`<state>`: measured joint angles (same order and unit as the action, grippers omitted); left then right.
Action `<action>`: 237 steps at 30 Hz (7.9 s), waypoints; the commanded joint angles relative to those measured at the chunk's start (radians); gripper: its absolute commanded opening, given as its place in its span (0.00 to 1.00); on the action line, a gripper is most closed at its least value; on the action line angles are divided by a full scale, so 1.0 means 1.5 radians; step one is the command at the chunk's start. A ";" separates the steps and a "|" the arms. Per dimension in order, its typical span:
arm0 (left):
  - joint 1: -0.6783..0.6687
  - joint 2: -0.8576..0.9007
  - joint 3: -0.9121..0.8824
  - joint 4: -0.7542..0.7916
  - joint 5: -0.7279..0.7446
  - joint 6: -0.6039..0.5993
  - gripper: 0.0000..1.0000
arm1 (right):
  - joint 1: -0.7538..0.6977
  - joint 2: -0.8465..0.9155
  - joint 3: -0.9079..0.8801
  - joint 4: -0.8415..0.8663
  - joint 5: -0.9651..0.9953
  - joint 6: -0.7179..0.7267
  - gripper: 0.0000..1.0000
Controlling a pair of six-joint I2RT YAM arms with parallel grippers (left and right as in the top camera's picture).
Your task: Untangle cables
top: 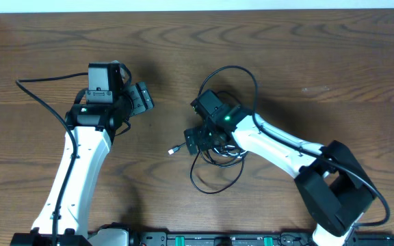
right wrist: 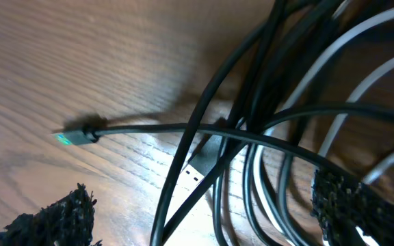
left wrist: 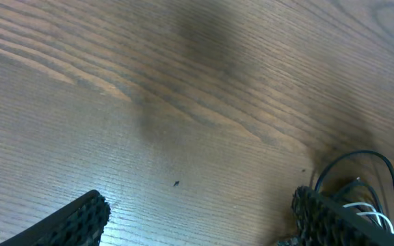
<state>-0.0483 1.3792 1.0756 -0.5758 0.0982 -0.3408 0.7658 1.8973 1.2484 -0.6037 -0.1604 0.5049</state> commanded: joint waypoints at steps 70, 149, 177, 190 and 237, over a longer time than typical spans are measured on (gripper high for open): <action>-0.004 0.004 -0.005 0.112 0.526 -0.026 0.86 | -0.263 -0.332 0.009 0.091 -0.484 -0.115 0.01; -0.071 0.004 -0.005 -0.028 -0.079 -0.026 0.08 | -0.690 -0.333 0.009 -0.319 0.347 -0.072 0.01; -0.072 0.004 -0.005 0.326 0.591 -0.115 0.08 | -0.730 -0.332 0.009 -0.263 -0.528 -0.409 0.06; -0.076 0.004 -0.005 0.406 0.616 -0.220 0.08 | -0.567 -0.332 0.009 -0.225 -0.608 -0.428 0.97; -0.264 0.004 -0.005 0.654 0.660 -0.318 0.08 | -0.370 -0.331 -0.003 -0.066 -0.358 -0.209 0.90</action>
<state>-0.4389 1.3869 1.0645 0.3630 1.0687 -0.7822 0.1974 1.4117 1.2495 -0.7017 -0.7010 0.1658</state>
